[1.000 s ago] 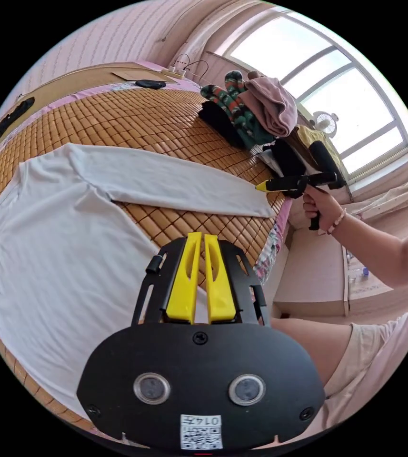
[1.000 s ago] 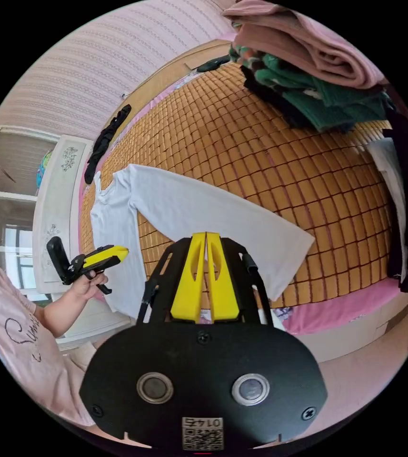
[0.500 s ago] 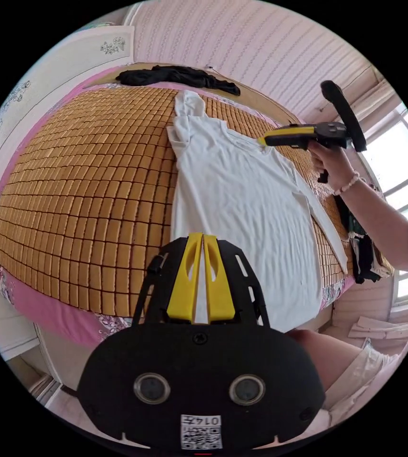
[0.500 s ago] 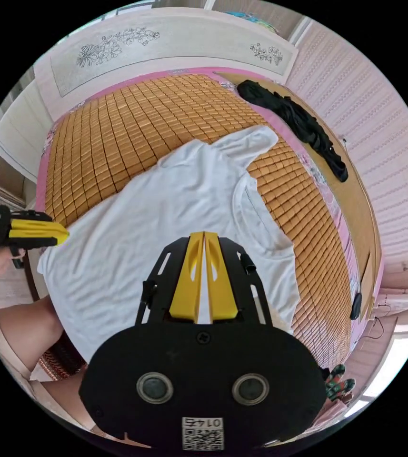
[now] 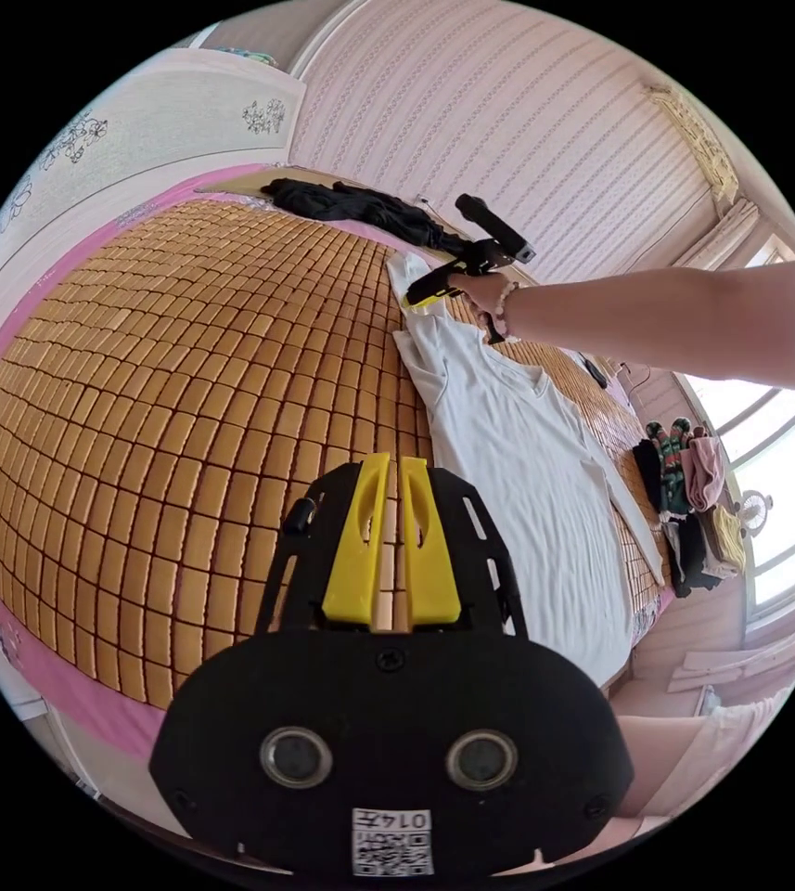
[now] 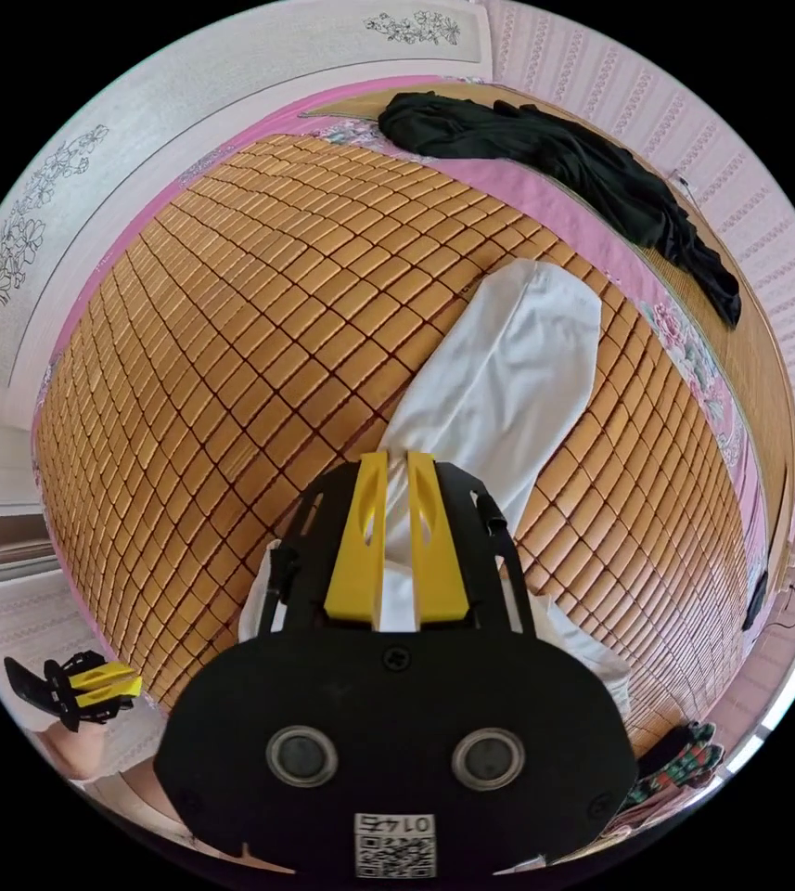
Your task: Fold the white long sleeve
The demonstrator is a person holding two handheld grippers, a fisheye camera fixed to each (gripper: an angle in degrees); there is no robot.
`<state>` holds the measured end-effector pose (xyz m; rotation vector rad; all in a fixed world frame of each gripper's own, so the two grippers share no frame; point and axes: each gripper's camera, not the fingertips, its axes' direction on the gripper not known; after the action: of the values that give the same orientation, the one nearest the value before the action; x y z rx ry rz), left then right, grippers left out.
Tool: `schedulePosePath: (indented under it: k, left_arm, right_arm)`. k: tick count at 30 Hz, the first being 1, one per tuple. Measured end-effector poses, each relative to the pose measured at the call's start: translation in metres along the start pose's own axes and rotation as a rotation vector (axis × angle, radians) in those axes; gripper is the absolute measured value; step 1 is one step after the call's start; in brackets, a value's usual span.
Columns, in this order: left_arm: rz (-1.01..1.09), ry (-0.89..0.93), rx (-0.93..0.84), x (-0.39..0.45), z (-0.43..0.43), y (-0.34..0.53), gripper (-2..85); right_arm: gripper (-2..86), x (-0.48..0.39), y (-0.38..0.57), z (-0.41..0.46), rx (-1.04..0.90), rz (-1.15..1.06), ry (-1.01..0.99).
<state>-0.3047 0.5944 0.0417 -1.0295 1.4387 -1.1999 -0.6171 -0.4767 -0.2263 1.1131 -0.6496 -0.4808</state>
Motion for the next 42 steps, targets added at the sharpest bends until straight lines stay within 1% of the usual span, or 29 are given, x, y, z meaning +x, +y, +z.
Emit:
schedulePosePath:
  k: [3, 5, 6, 7, 8, 10, 11, 15, 18, 20, 22, 23, 26, 27, 29, 30, 31, 32, 33, 35, 36, 38, 39, 40, 41, 42]
  left_arm:
    - [-0.010, -0.014, 0.010, -0.013, -0.019, -0.007, 0.8]
    - [-0.005, -0.059, 0.013, -0.023, -0.039, -0.010, 1.7]
    - [-0.008, -0.071, 0.015, -0.026, -0.046, -0.011, 2.1]
    - [-0.026, -0.096, 0.021, -0.034, -0.060, -0.011, 2.7]
    - [-0.058, -0.122, 0.029, -0.043, -0.076, -0.009, 3.5]
    - [-0.106, -0.166, 0.039, -0.055, -0.103, -0.002, 4.2]
    - [-0.130, -0.198, 0.047, -0.062, -0.120, 0.005, 4.5]
    - [-0.145, -0.321, 0.001, -0.074, -0.154, 0.027, 5.4]
    - [-0.180, -0.365, -0.060, -0.085, -0.167, 0.041, 6.3]
    - [-0.195, -0.425, -0.095, -0.092, -0.176, 0.046, 6.5]
    - [-0.214, -0.486, -0.116, -0.099, -0.184, 0.049, 6.9]
    - [-0.225, -0.482, -0.134, -0.104, -0.186, 0.051, 7.6]
    - [-0.249, -0.378, -0.199, -0.102, -0.188, 0.061, 8.4]
    - [-0.237, -0.391, -0.210, -0.098, -0.188, 0.063, 8.5]
    - [-0.199, -0.493, -0.245, -0.086, -0.184, 0.071, 8.1]
    - [-0.210, -0.507, -0.262, -0.087, -0.181, 0.073, 7.8]
    - [-0.227, -0.493, -0.325, -0.092, -0.171, 0.076, 7.0]
    - [-0.228, -0.463, -0.291, -0.092, -0.173, 0.077, 6.0]
    - [-0.236, -0.457, -0.300, -0.093, -0.174, 0.077, 4.7]
    - [-0.228, -0.403, -0.320, -0.096, -0.184, 0.072, 0.8]
    - [-0.239, -0.419, -0.314, -0.096, -0.189, 0.072, 0.0]
    - [-0.242, -0.469, -0.260, -0.095, -0.215, 0.074, -0.7]
    - [-0.247, -0.471, -0.237, -0.094, -0.224, 0.074, -0.8]
    - [-0.246, -0.476, -0.189, -0.092, -0.243, 0.075, -0.9]
    - [-0.223, -0.486, -0.150, -0.087, -0.261, 0.076, -0.9]
    - [-0.210, -0.494, -0.135, -0.085, -0.269, 0.075, -1.0]
  right_arm:
    - [0.8, -0.002, -0.016, 0.017, -0.045, -0.085, -0.071]
    - [0.4, -0.025, -0.019, 0.011, -0.015, -0.269, -0.291]
    - [0.3, -0.035, -0.018, 0.007, -0.009, -0.328, -0.349]
    - [0.2, -0.059, -0.014, -0.002, -0.017, -0.479, -0.476]
    - [0.1, -0.085, -0.007, -0.010, -0.060, -0.655, -0.633]
    - [0.2, -0.113, 0.004, -0.013, -0.141, -0.827, -0.800]
    - [0.5, -0.122, 0.007, -0.009, -0.169, -0.864, -0.824]
    - [1.5, -0.107, 0.000, 0.017, -0.138, -0.755, -0.778]
    - [3.9, -0.088, 0.000, 0.047, -0.123, -0.656, -0.622]
    - [7.2, -0.079, 0.003, 0.074, -0.150, -0.587, -0.459]
    - [8.5, -0.080, 0.007, 0.091, -0.153, -0.577, -0.345]
    - [9.1, -0.084, 0.009, 0.101, -0.152, -0.588, -0.291]
    - [9.7, -0.101, 0.015, 0.118, -0.187, -0.641, -0.297]
    - [9.9, -0.104, 0.017, 0.119, -0.188, -0.648, -0.301]
    - [12.5, -0.115, 0.032, 0.123, -0.179, -0.723, -0.362]
    - [13.4, -0.117, 0.036, 0.124, -0.180, -0.740, -0.373]
    - [15.3, -0.120, 0.043, 0.130, -0.194, -0.764, -0.364]
    - [15.8, -0.122, 0.049, 0.137, -0.213, -0.785, -0.337]
    - [16.0, -0.123, 0.052, 0.140, -0.218, -0.790, -0.320]
    - [14.8, -0.120, 0.055, 0.143, -0.173, -0.787, -0.241]
    - [14.2, -0.118, 0.054, 0.143, -0.153, -0.778, -0.221]
    - [10.1, -0.113, 0.045, 0.151, -0.121, -0.739, -0.153]
    - [7.1, -0.112, 0.042, 0.157, -0.132, -0.733, -0.139]
    - [1.1, -0.109, 0.036, 0.172, -0.180, -0.725, -0.123]
    - [0.5, -0.105, 0.031, 0.183, -0.231, -0.720, -0.149]
    - [0.3, -0.103, 0.028, 0.185, -0.239, -0.712, -0.171]
